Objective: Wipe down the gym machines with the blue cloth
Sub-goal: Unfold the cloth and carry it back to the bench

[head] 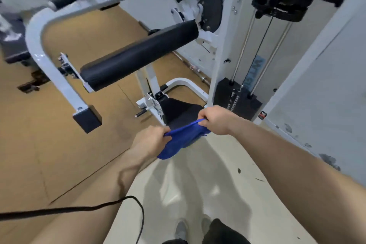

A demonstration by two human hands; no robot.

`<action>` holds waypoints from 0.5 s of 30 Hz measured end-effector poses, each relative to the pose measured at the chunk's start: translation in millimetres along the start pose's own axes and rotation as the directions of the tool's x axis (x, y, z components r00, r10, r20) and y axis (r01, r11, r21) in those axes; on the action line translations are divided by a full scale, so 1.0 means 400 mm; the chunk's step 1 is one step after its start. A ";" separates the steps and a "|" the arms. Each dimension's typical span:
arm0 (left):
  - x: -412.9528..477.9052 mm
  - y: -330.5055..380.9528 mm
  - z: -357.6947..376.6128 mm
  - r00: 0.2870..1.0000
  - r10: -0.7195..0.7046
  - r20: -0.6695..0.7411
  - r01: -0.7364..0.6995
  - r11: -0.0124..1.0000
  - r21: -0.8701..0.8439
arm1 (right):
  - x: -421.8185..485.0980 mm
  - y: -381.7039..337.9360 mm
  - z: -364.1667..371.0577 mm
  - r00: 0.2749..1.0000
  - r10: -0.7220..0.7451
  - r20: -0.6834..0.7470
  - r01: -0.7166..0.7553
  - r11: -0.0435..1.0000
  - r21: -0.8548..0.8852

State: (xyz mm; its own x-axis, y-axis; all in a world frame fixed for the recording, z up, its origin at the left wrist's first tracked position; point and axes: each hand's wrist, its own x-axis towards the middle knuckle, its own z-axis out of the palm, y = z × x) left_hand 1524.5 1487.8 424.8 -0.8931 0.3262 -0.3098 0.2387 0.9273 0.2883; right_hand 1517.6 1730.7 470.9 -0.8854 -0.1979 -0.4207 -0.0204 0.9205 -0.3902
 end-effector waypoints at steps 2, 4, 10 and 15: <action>-0.041 -0.071 0.000 0.992 -0.126 0.004 0.126 0.992 0.016 | 0.040 -0.067 0.002 0.996 -0.087 0.036 0.089 0.995 -0.049; -0.097 -0.133 0.002 0.969 -0.249 -0.007 0.249 0.968 0.015 | 0.080 -0.135 0.015 0.981 -0.175 0.085 0.183 0.978 -0.100; -0.323 -0.280 0.033 0.850 -0.526 -0.020 0.517 0.842 -0.154 | 0.166 -0.323 0.114 0.899 -0.374 0.229 0.422 0.879 -0.222; -0.565 -0.418 0.080 0.701 -0.712 -0.041 0.677 0.682 -0.277 | 0.199 -0.515 0.232 0.814 -0.507 0.285 0.568 0.798 -0.201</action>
State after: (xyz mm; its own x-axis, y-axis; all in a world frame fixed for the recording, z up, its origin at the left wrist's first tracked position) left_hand 1698.6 1264.9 417.5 -0.8111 -0.4396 -0.3857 -0.5477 0.8023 0.2373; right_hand 1494.7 1494.0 441.7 -0.5775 -0.7234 -0.3784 -0.6124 0.6904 -0.3852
